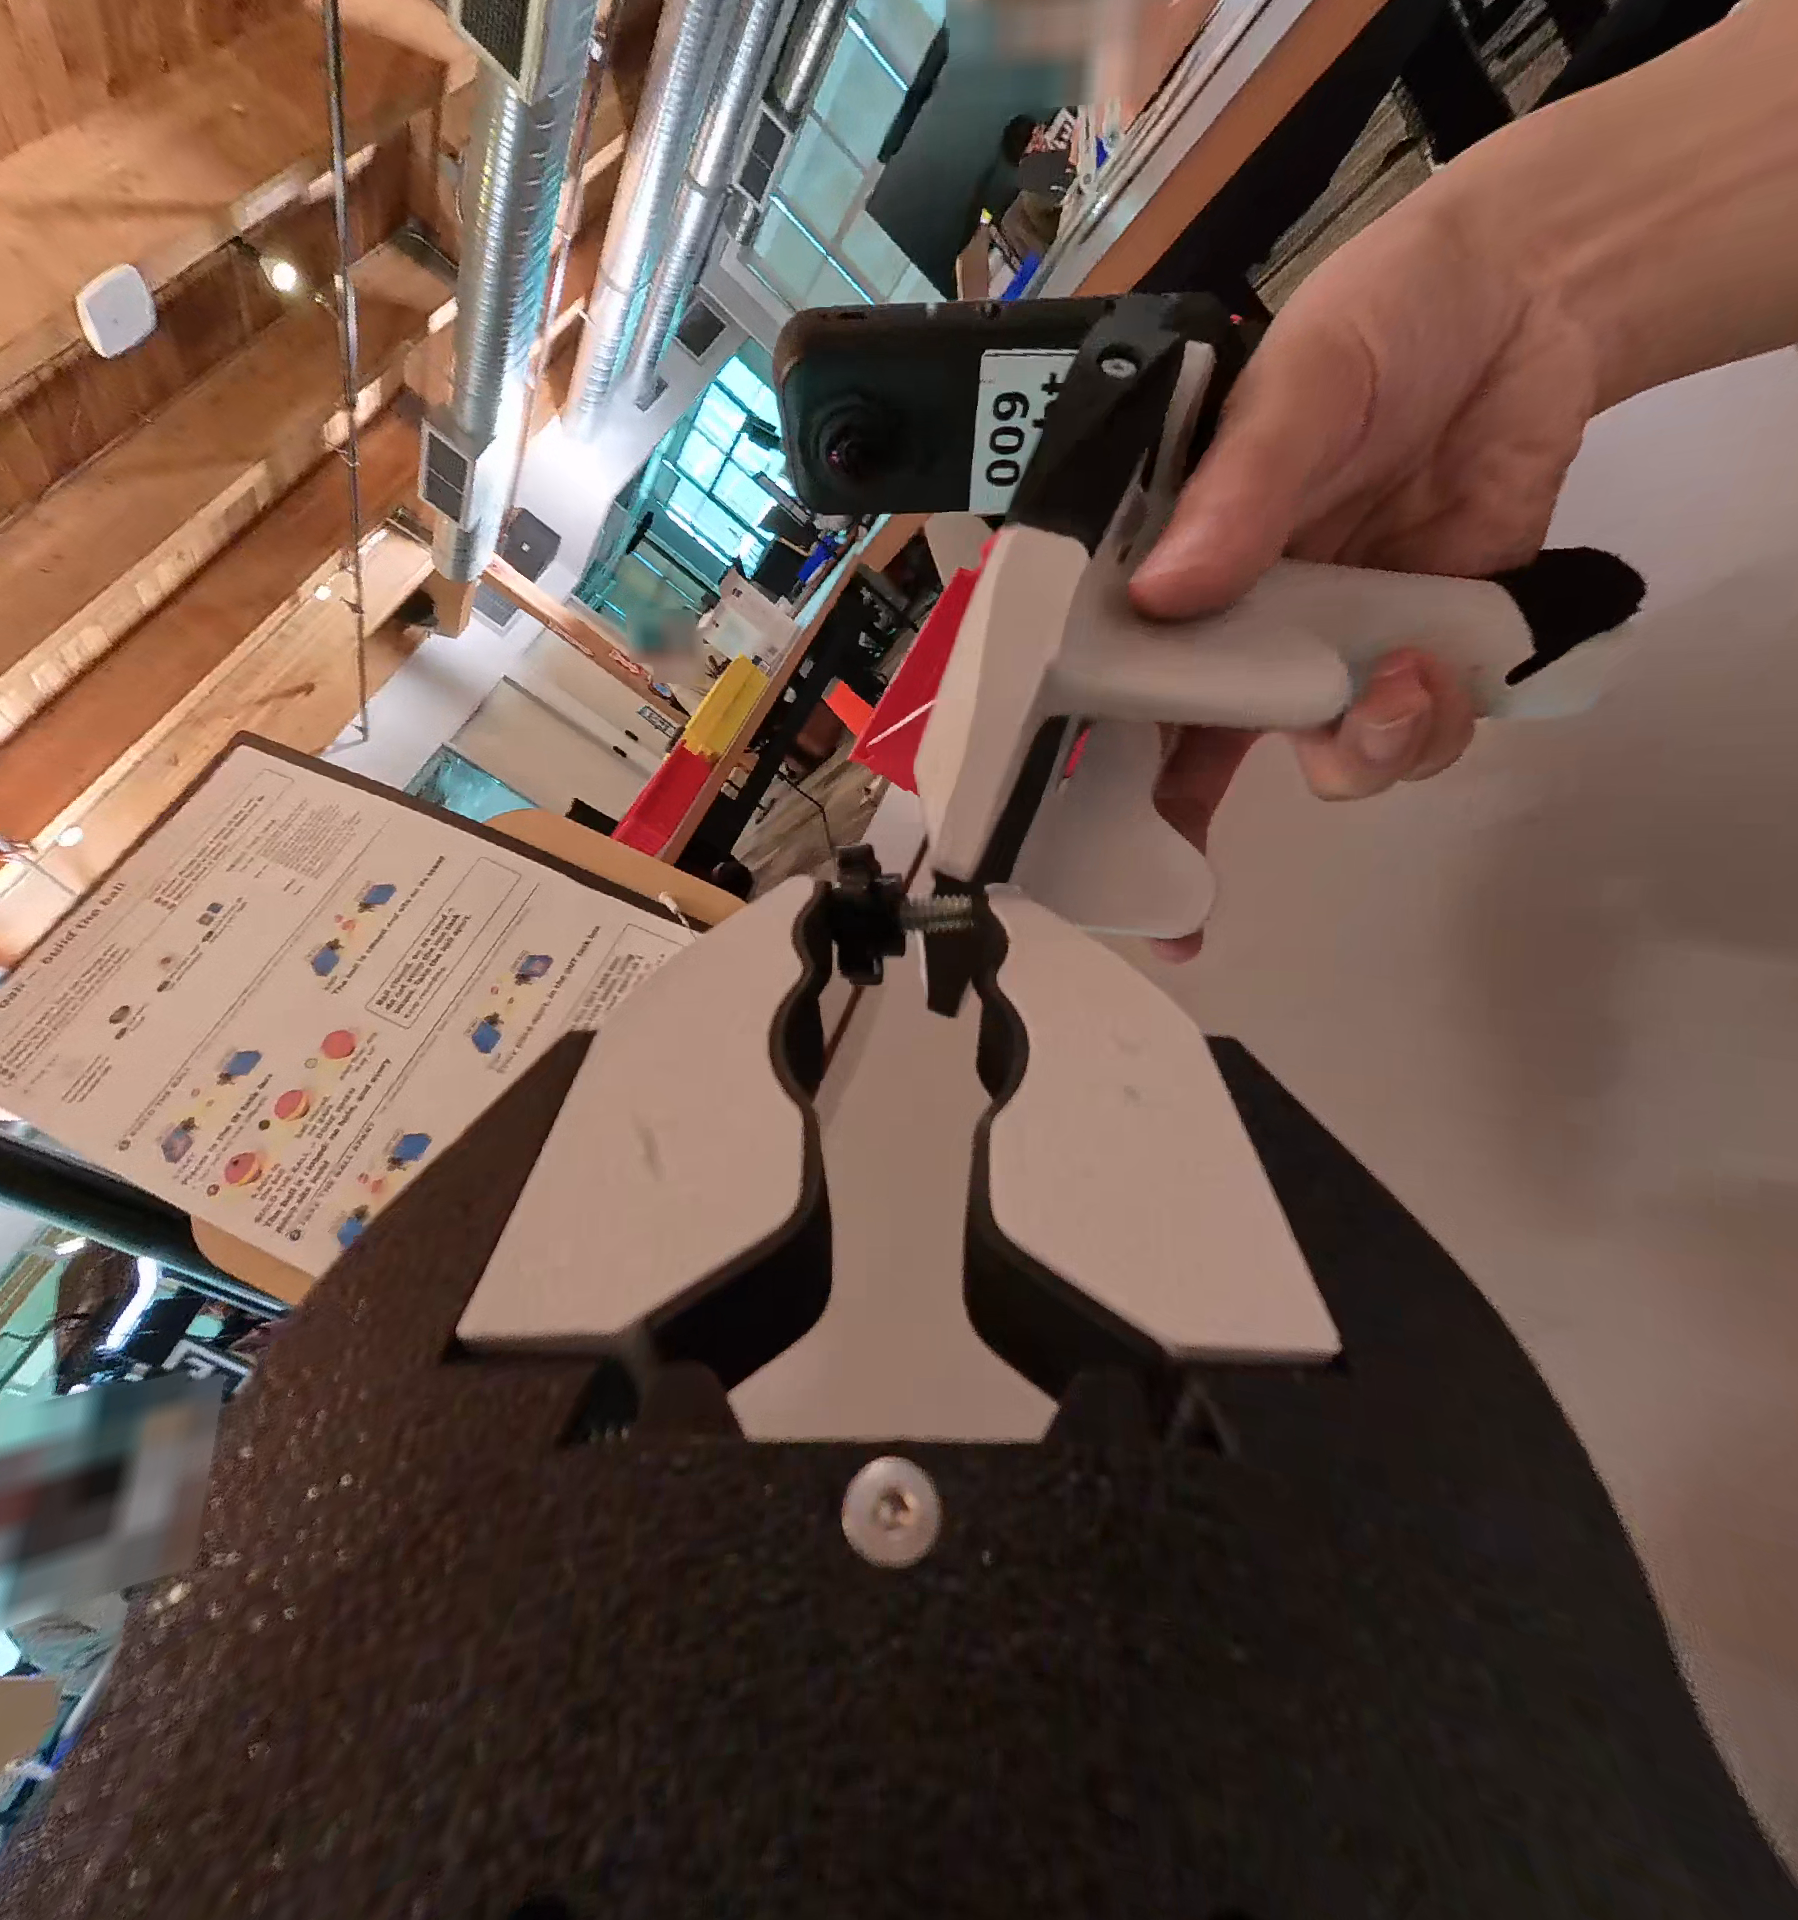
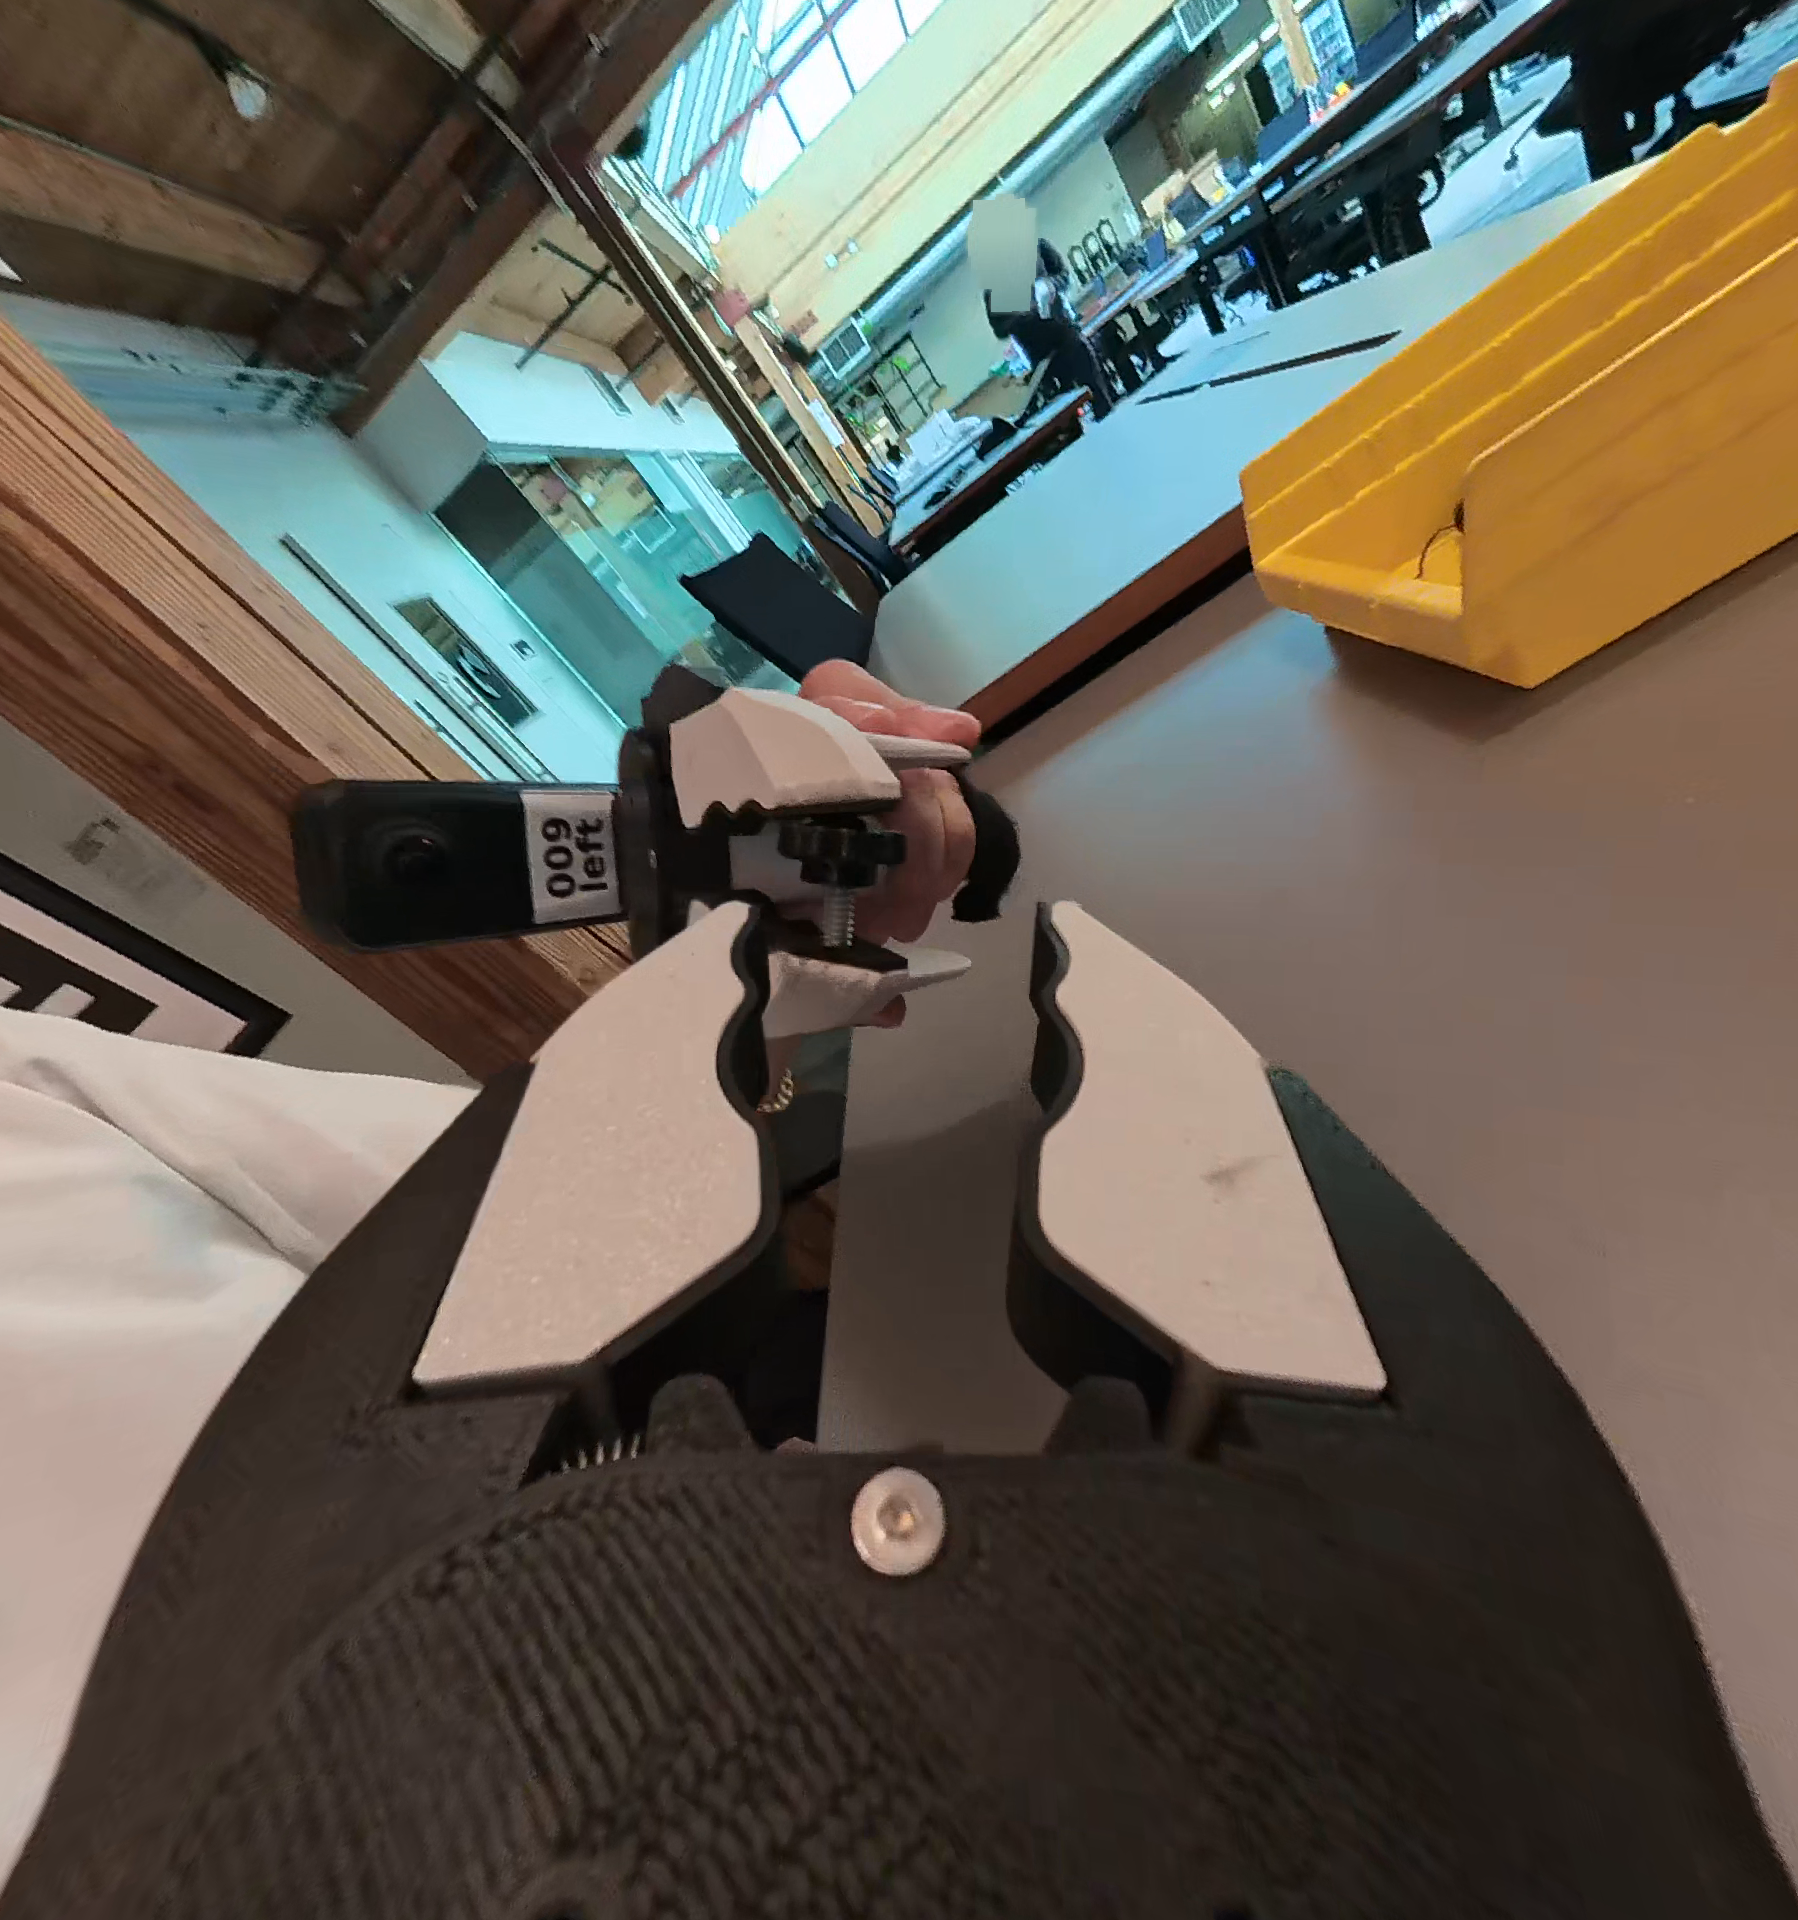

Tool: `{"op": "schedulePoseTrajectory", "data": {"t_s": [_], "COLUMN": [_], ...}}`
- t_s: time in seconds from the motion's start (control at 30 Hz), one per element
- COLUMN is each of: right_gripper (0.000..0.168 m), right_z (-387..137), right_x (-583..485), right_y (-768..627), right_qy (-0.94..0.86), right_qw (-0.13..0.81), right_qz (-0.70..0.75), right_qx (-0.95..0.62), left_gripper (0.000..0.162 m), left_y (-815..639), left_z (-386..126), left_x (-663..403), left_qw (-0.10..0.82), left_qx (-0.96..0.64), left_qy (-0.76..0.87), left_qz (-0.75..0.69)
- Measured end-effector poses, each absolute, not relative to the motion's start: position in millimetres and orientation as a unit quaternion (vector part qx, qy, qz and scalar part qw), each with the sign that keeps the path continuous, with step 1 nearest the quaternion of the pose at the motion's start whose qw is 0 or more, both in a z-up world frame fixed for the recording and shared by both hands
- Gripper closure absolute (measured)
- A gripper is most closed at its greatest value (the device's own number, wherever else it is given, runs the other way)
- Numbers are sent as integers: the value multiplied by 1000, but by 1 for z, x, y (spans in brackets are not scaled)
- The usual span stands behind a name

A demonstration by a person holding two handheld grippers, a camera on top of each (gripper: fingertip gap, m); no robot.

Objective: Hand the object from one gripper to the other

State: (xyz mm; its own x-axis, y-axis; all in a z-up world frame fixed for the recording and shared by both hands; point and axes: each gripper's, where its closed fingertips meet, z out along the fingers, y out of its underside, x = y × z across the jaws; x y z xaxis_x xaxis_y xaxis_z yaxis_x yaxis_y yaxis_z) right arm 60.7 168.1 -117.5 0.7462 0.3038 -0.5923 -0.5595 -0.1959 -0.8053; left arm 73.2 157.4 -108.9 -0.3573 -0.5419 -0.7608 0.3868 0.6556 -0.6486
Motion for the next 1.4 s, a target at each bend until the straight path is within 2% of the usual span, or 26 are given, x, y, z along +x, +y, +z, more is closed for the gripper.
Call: {"op": "schedulePoseTrajectory", "data": {"t_s": [0.27, 0.4, 0.53, 0.6, 0.7, 0.8, 0.83, 0.93, 1.03, 1.27, 1.4], "right_gripper": [127, 150, 155, 155, 155, 155, 155, 155, 155, 155, 155], "right_z": [-115, -113, -119, -122, -120, -118, -119, -121, -126, -139, -138], "right_x": [67, 64, 63, 65, 74, 84, 85, 86, 88, 83, 83], "right_y": [171, 171, 170, 168, 164, 161, 160, 162, 163, 168, 167], "right_qy": [76, 32, -3, -17, -30, -66, -87, -154, -203, -261, -278], "right_qw": [653, 663, 646, 636, 637, 638, 634, 608, 560, 500, 475], "right_qz": [249, 177, 142, 132, 94, 9, -23, -140, -245, -321, -351], "right_qx": [-712, -726, -750, -760, -764, -767, -768, -766, -765, -761, -757], "left_gripper": [137, 137, 137, 135, 122, 101, 101, 108, 112, 136, 139], "left_y": [159, 157, 157, 154, 153, 153, 152, 155, 154, 155, 155], "left_z": [-108, -112, -118, -121, -121, -117, -114, -113, -126, -135, -135], "left_x": [78, 81, 82, 81, 78, 77, 76, 79, 77, 79, 79], "left_qw": [625, 636, 608, 571, 506, 365, 308, 201, 139, 120, 112], "left_qx": [-31, -27, -59, -79, -123, -235, -272, -367, -417, -449, -445], "left_qy": [705, 707, 712, 717, 720, 704, 690, 651, 657, 651, 649], "left_qz": [-334, -308, -347, -391, -459, -563, -596, -633, -612, -600, -606]}}
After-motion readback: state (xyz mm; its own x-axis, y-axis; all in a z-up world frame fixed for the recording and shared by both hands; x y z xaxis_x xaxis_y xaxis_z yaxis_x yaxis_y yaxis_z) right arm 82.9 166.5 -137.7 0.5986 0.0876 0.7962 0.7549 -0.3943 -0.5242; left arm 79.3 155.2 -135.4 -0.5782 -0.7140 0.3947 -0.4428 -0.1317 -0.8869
